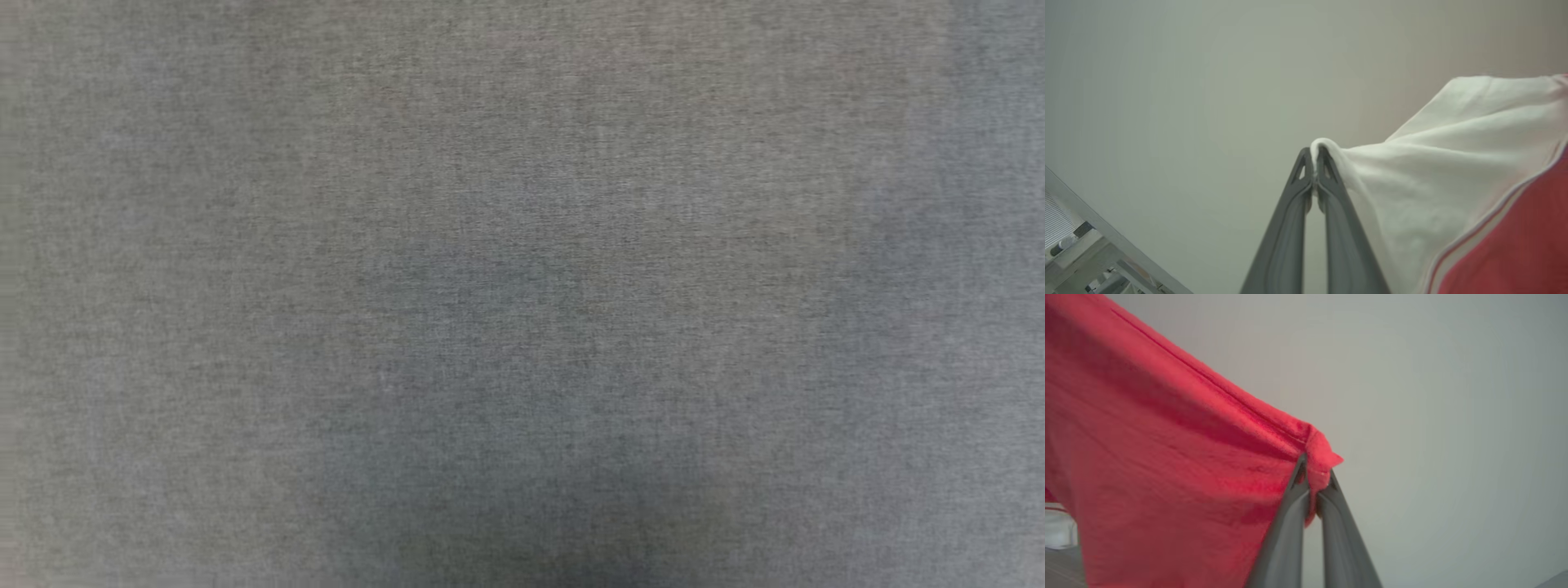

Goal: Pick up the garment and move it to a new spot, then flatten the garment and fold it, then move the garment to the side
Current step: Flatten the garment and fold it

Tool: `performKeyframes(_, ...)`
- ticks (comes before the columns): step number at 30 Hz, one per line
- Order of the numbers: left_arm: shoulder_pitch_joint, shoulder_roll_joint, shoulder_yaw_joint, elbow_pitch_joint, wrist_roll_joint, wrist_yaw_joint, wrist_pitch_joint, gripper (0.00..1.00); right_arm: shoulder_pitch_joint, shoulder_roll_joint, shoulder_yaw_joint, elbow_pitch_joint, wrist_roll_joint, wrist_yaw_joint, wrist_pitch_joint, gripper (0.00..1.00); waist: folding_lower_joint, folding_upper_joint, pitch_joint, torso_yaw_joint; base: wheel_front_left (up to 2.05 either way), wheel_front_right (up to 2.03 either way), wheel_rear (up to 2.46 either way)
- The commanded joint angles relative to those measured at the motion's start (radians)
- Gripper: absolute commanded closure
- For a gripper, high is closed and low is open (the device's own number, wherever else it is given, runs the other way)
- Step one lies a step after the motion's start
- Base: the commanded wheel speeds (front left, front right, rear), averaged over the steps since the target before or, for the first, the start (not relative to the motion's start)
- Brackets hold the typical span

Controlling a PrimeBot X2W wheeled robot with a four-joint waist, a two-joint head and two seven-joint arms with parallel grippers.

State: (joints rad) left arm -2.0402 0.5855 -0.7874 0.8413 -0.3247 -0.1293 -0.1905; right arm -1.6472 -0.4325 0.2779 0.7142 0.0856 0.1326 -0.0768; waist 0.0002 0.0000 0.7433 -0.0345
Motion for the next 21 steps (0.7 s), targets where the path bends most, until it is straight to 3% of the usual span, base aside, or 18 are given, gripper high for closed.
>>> performKeyframes(1, 0.047, -0.011, -0.004, 0.014, -0.022, -0.001, -0.022, 1.0, 0.007, 0.004, -0.005, 0.018, -0.011, -0.002, -0.035, 1.0, -0.0002, 0.0, 0.001, 0.02, 0.0, 0.0, 0.0)
performKeyframes(7, 0.223, -0.064, 0.0, -0.016, -0.078, 0.001, -0.067, 1.0, 0.116, 0.047, 0.029, 0.068, -0.027, -0.002, -0.145, 1.0, -0.0002, 0.0, -0.038, 0.053, 0.0, 0.0, 0.0)
performKeyframes(12, 0.43, -0.085, 0.019, -0.127, -0.11, 0.022, -0.071, 1.0, 0.255, 0.07, 0.069, 0.082, -0.004, -0.002, -0.173, 1.0, -0.0002, 0.0, -0.112, 0.073, 0.0, 0.0, 0.0)
performKeyframes(14, 0.537, -0.085, 0.02, -0.176, -0.12, 0.029, -0.071, 1.0, 0.326, 0.07, 0.087, 0.081, 0.009, -0.002, -0.178, 1.0, -0.0002, 0.0, -0.154, 0.079, 0.0, 0.0, 0.0)
performKeyframes(15, 0.711, -0.08, 0.017, -0.247, -0.138, 0.046, -0.071, 1.0, 0.444, 0.062, 0.105, 0.075, 0.039, -0.002, -0.182, 1.0, -0.0002, 0.0, -0.225, 0.089, 0.0, 0.0, 0.0)
performKeyframes(21, 1.047, -0.037, -0.013, -0.359, -0.201, 0.08, -0.07, 1.0, 0.673, 0.036, 0.147, 0.053, 0.125, -0.002, -0.184, 1.0, -0.0002, 0.0, -0.35, 0.098, 0.0, 0.0, 0.0)
